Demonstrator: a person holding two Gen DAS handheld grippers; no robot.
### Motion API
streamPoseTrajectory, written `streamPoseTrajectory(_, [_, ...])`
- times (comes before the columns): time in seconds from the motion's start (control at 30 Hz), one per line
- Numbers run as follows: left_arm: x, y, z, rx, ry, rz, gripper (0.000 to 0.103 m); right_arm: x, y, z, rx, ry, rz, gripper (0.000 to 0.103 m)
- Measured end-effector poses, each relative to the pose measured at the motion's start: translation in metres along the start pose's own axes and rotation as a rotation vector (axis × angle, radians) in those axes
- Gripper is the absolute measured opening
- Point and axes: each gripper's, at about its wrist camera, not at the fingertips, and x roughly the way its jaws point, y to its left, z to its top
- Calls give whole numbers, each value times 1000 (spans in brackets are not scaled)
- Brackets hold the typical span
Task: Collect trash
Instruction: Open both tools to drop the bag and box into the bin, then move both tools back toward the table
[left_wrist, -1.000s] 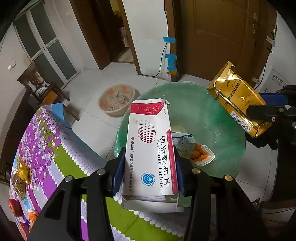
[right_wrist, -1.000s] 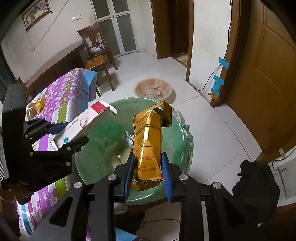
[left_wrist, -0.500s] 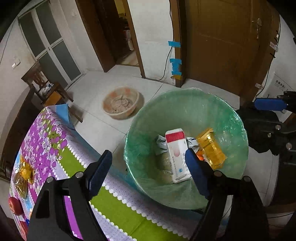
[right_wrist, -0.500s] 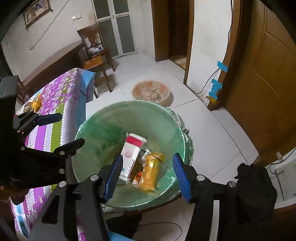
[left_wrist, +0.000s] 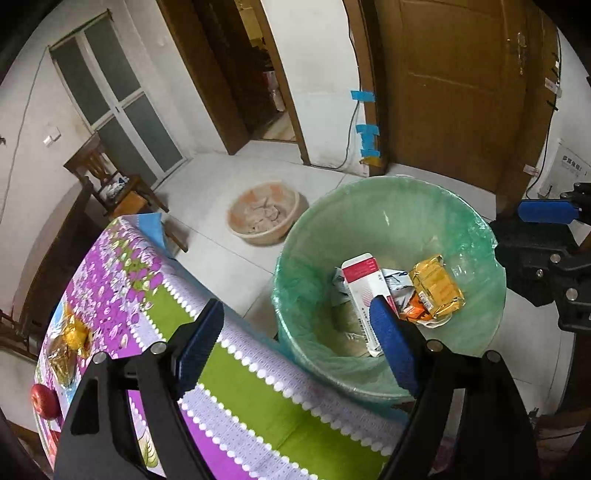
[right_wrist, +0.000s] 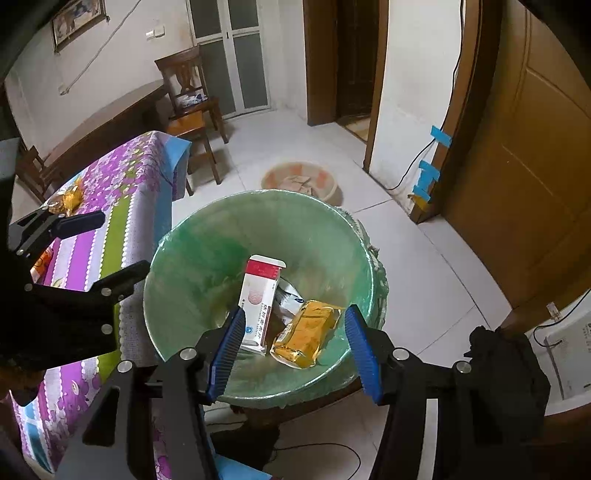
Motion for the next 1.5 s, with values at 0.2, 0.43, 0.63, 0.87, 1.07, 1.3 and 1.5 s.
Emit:
streamPoseTrajectory(0.2, [-11,11,-21,-39,-24,67,78,-15,14,-18,-7,-89,-32,68])
streamPoseTrajectory(0.43, [-42,40,-60,-146,-73,121,78,-31,38,-47,26,-176,20,71])
streamPoseTrajectory(0.63, [-76,73,-106,-281,-117,149,81,-38,69,-70,54,-230,98,77])
streamPoseTrajectory(0.87, [-108,121,-168,-375,-115,177,81,-34,141,-92,-34,-226,186,77])
streamPoseTrajectory(1.07, [-144,185,-229,-477,-116,178,81,-35,204,-103,-145,-206,274,80])
streamPoseTrajectory(1.3, [-170,242,-305,-377,-95,132,84,-44,281,-117,-278,-168,400,82])
streamPoseTrajectory(1.5, [-155,285,-348,-236,-51,-1,84,-46,337,-132,-342,-117,501,82])
